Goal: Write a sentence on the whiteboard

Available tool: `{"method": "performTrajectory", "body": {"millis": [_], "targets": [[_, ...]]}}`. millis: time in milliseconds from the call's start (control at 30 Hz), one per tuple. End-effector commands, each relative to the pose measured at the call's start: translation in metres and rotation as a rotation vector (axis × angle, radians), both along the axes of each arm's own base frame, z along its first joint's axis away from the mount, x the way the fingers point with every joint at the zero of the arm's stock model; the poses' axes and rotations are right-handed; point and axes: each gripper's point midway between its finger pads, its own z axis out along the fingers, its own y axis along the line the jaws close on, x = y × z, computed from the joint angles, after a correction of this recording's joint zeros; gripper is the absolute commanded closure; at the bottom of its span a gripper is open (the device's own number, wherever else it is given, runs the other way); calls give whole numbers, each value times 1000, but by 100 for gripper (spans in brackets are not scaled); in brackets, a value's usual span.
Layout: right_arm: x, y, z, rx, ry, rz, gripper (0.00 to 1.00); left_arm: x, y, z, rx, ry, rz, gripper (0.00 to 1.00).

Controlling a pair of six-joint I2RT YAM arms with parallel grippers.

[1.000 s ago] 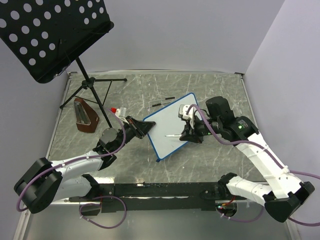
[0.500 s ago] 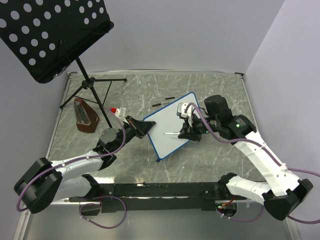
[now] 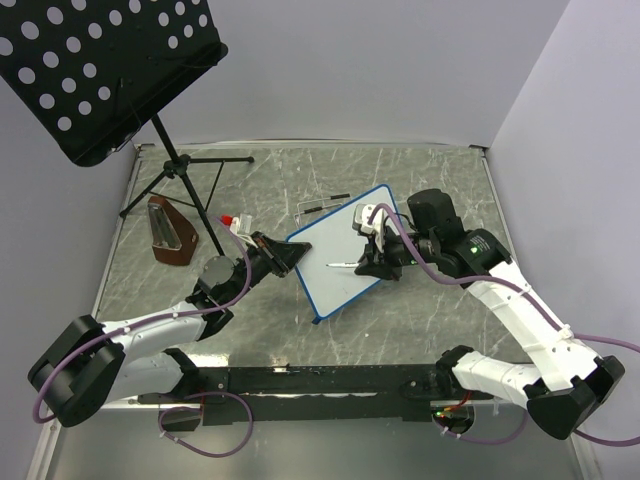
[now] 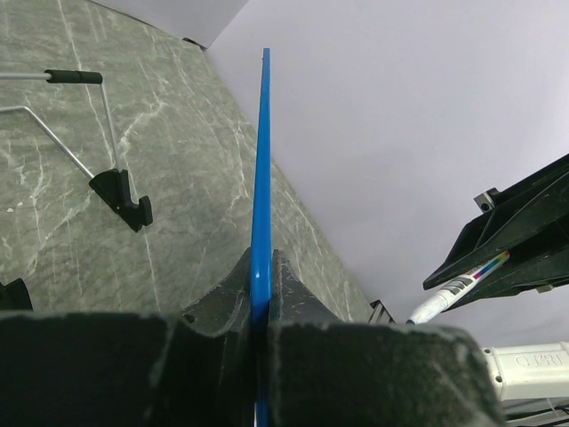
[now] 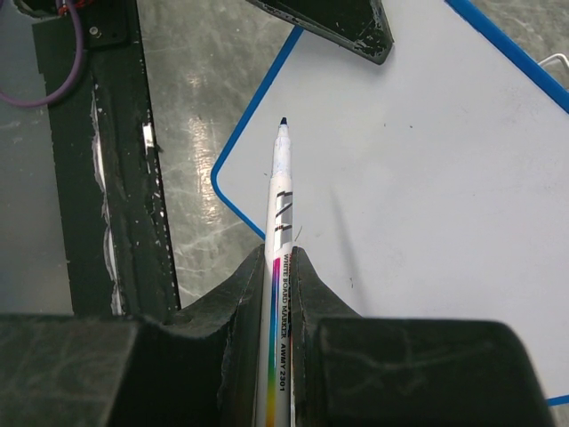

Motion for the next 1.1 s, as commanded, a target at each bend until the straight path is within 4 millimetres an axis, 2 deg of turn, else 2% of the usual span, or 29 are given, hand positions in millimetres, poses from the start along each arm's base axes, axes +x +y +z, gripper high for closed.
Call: {"method": "performTrajectory", "body": {"millis": [0,200,333,467,600,867,1067], "targets": [[3,8,18,47,-43,9,100,-8,5,64,-174,-153,-9,99],[3,9,14,21,-59,3,100,-8,3,63,-174,-150,-15,99],[13,6,13,-6,-85,-42,100,-6,0,62,-172,-145,-21,99],[11,11,7,-10,-76,-30,100,-6,-2,63,-179,-145,-27,99],[21,15,5,-30,-93,-63,100,-7,-4,63,-185,-147,-41,99],[27,30,-3,-65,-76,-74,100,-11,-7,66,-184,-170,-64,99],[28,35,-1,-53,-72,-84,100,-12,-7,66,-187,-173,-69,99]]}}
